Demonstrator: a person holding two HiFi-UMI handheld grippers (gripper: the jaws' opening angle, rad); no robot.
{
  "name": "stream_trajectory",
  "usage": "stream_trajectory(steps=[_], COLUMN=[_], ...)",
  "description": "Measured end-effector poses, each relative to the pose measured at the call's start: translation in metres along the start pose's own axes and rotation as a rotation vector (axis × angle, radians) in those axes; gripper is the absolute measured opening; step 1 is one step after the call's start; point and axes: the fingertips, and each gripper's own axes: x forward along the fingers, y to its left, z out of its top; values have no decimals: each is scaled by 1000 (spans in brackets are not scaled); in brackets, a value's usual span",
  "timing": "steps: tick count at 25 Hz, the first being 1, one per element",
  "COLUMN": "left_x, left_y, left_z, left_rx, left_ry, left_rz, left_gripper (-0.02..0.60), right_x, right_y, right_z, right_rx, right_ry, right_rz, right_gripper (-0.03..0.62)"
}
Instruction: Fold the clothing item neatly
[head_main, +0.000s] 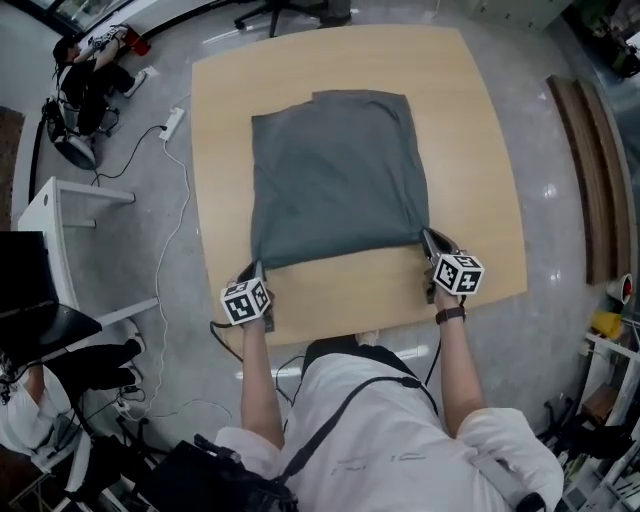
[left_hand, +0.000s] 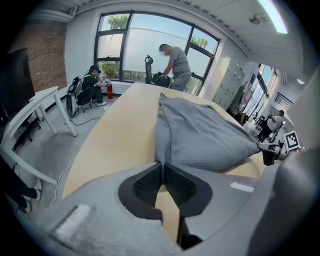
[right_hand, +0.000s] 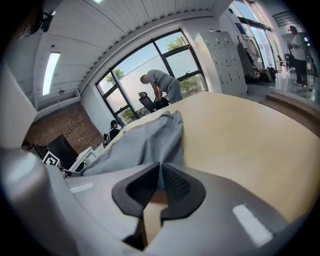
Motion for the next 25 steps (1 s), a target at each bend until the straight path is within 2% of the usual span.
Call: stream_trajectory(steps=[6,9,14,17,20,23,25], left_x=[-41,-64,-92,-97,-110,-143,-172], left_y=[5,-2,-6,-10,-6,3,-1], left_z=[-82,-122,-165,-180,-187,-184,-173], left_rx=[-94,-78,-47,1,44,29,19], left_ry=[26,56,58,47,14,-58,-129], left_rz=[-22,-32,-12,12,64,126,135], left_gripper=[17,18,18,24,45,43,33], right_x=[-49,-78,-116,-132,-147,-172,-192], right_y=[-3,-9,-9,-11,-19,-23,-14], right_z=[-54,-81,-122,-141,-144,-129,-110], right_rx=[-14,-23,-36,-26,-11,-15,-20], right_ry=[53,81,97,74,14,-52,-113], right_rz=[8,10,0,-9,-45,-63,-36], right_gripper=[20,20,20,21,49,49,36])
